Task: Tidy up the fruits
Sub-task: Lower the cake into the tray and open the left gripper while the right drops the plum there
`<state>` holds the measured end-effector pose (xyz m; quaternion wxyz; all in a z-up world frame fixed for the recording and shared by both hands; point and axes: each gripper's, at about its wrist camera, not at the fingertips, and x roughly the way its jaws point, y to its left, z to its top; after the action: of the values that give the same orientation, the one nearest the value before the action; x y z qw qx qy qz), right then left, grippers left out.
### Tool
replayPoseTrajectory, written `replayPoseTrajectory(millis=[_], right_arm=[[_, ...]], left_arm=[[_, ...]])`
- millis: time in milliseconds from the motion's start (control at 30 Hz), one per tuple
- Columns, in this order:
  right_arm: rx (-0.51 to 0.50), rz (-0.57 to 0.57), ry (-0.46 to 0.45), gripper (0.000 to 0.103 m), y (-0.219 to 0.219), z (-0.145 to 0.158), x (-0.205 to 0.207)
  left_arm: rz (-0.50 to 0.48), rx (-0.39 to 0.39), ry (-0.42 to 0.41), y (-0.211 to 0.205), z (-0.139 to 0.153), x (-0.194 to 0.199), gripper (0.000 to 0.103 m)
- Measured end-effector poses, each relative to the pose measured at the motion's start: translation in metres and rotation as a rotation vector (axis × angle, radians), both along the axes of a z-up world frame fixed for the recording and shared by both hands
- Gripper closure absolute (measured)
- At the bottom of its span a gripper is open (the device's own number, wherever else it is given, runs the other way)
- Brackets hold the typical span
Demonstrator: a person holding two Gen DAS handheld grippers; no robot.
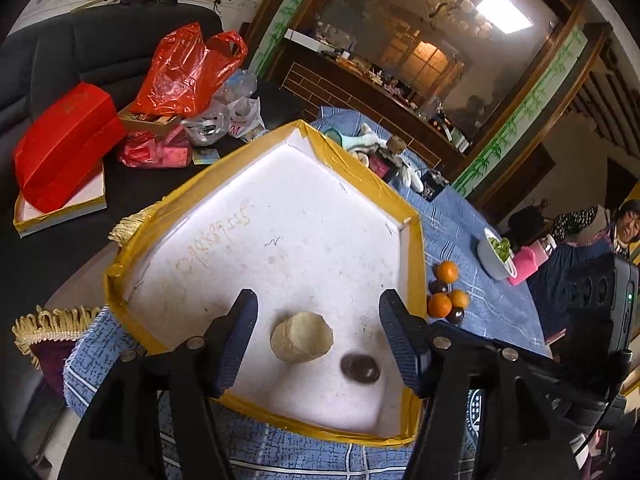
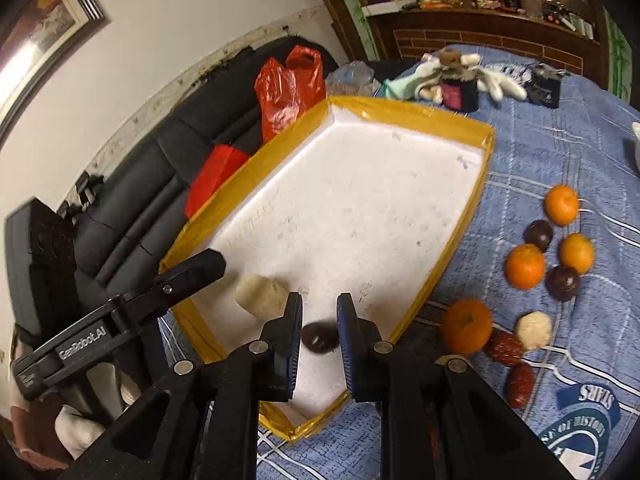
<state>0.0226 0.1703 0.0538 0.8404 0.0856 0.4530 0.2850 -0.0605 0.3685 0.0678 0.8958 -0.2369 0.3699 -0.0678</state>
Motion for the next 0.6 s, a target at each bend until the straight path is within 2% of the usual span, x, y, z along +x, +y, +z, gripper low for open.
replayPoseTrajectory(millis=[133, 200, 333, 500, 567, 600], right_arm=[[0.022, -0.056, -0.025, 0.076, -0.029, 0.012, -0.008], [-0.007, -0.082, -0.040, 0.075, -0.046, 0.012, -0.018], [-0.094, -0.093, -0.026, 0.075, -0.066, -0.007, -0.036], [-0.174, -0.083, -0.034, 0.075, -0.066, -0.028, -0.053], [-0.193, -0.087, -0.059, 0.064, -0.065, -0.030, -0.055], [-0.198, -0.084, -0.065, 0.063, -0.063, -0.031, -0.055]], left_arm=[[-0.012, -0.009, -0.011, -0.004, 0.004, -0.006, 0.039], [-0.023, -0.004, -0.017, -0.009, 0.006, -0.008, 0.039], [-0.044, 0.003, -0.018, -0.018, 0.008, -0.009, 0.039], [-0.090, 0.031, -0.022, -0.037, 0.011, -0.012, 0.039], [-0.109, 0.046, -0.025, -0.045, 0.013, -0.013, 0.039], [-0.118, 0.053, -0.027, -0.049, 0.014, -0.014, 0.039]])
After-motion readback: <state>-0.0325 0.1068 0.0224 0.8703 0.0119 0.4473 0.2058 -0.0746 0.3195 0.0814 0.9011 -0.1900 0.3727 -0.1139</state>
